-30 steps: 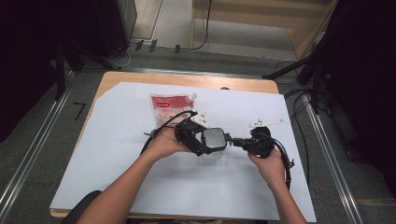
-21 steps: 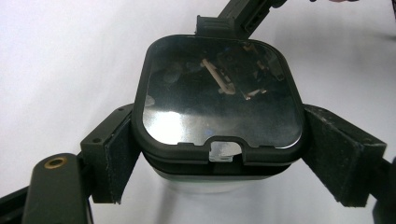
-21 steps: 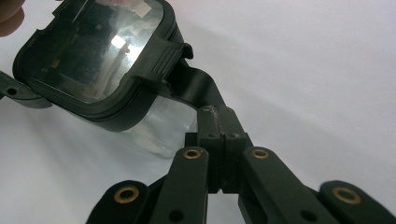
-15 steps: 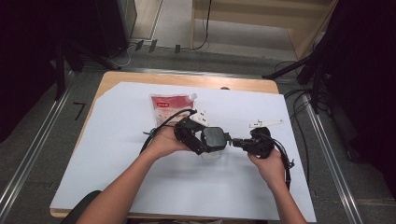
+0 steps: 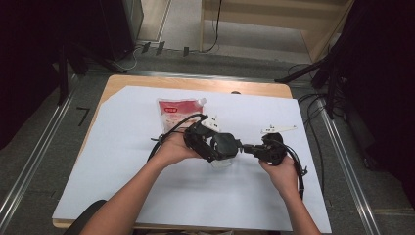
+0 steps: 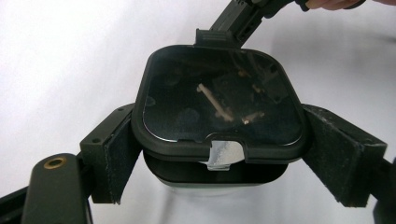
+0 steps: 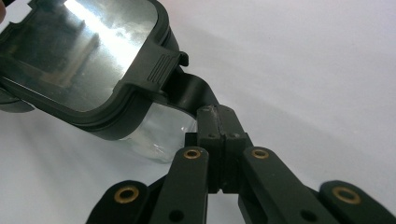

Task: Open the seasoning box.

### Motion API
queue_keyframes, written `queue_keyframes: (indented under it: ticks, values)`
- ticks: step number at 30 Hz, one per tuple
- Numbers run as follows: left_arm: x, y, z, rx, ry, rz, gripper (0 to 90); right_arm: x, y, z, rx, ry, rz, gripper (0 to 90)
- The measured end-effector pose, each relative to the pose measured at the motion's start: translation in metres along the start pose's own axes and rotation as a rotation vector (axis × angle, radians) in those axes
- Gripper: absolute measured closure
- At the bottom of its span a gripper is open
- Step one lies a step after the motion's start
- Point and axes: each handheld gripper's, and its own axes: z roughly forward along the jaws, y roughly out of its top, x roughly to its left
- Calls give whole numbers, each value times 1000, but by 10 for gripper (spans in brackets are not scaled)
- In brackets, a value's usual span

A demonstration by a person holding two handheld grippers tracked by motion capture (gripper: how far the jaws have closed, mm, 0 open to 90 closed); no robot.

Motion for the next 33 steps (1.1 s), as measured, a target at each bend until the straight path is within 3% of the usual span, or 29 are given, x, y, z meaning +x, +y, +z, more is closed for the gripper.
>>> queue_keyframes:
  ticks: [4,7,8,9,11,14,33]
  values:
    - [1,3,-6,-74,-33,-45,195,0,0,0,1,5,-3,900]
    - [0,4,-6,-69,-32,-44,201,2,-1,0,6,1,-5,900]
    - [2,3,-7,-92,-99,-58,271,2,-1,0,6,1,-4,900]
    - [3,2,-10,-128,-133,-82,438,2,-1,0,10,0,-3,900]
    - [2,6,-13,-136,-109,-78,457,2,-1,0,12,16,0,900]
    - [0,7,-13,-116,-113,-48,470,5,-1,0,18,6,-7,900]
    - [-4,17,-15,-84,-134,-66,607,6,-4,-1,15,8,-8,900]
